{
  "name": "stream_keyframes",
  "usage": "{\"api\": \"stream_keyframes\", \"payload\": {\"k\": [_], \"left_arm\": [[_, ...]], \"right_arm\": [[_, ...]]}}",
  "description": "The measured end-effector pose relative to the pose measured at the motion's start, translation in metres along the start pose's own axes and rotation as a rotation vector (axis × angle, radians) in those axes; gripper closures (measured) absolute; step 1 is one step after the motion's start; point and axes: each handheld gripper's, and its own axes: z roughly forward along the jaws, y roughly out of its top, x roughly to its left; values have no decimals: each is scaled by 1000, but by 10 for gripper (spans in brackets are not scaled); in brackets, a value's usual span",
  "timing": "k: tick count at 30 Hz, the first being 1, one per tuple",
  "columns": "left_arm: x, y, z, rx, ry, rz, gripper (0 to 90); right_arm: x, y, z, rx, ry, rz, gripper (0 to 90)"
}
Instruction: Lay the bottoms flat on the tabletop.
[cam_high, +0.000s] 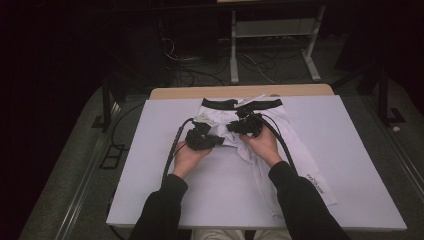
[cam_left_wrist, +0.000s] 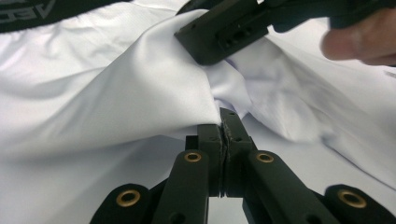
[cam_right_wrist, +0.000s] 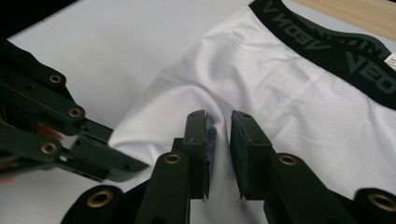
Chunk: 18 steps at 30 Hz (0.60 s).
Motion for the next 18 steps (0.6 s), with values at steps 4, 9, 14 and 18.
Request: {"api": "stream_keyframes", "payload": {"k": [4, 9, 14, 18], "left_arm": [[-2, -2, -16, 15, -24, -29, 885], [-2, -2, -28, 30, -43, -83, 883], [-2, 0, -35, 13, -49, -94, 883], [0, 5, -44, -18, -38, -92, 883]], "right_arm": [[10, -14, -12, -28, -16, -17, 657], [25, -32, -38, -68, 1, -11, 636], [41, -42, -59, -92, 45, -27, 630], [51, -44, -57, -94, 107, -18, 633]]}}
